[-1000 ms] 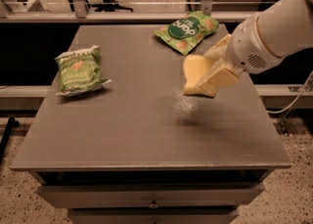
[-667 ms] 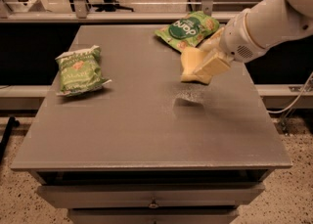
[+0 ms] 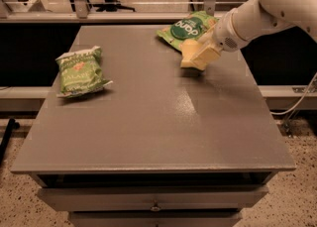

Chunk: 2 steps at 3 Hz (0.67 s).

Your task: Move sponge near green rice chip bag

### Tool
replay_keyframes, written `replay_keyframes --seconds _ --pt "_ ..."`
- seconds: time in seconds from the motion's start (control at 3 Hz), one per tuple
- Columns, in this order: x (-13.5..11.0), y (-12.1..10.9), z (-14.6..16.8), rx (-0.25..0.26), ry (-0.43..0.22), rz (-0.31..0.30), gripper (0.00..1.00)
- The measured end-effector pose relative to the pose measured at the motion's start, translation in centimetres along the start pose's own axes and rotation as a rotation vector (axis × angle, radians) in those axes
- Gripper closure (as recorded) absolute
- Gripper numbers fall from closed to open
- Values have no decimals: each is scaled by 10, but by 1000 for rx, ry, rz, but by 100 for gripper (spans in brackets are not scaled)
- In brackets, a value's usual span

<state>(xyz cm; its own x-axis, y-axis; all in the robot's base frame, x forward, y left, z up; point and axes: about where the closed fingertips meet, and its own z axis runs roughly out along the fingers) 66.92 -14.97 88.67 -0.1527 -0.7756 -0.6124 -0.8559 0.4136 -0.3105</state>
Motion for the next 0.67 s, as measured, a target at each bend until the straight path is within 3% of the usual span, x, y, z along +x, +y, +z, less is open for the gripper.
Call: replay_keyframes --seconds 0.33,0.67 --pt "19 -29 9 28 11 29 100" --pt "28 -47 12 48 15 39 83"
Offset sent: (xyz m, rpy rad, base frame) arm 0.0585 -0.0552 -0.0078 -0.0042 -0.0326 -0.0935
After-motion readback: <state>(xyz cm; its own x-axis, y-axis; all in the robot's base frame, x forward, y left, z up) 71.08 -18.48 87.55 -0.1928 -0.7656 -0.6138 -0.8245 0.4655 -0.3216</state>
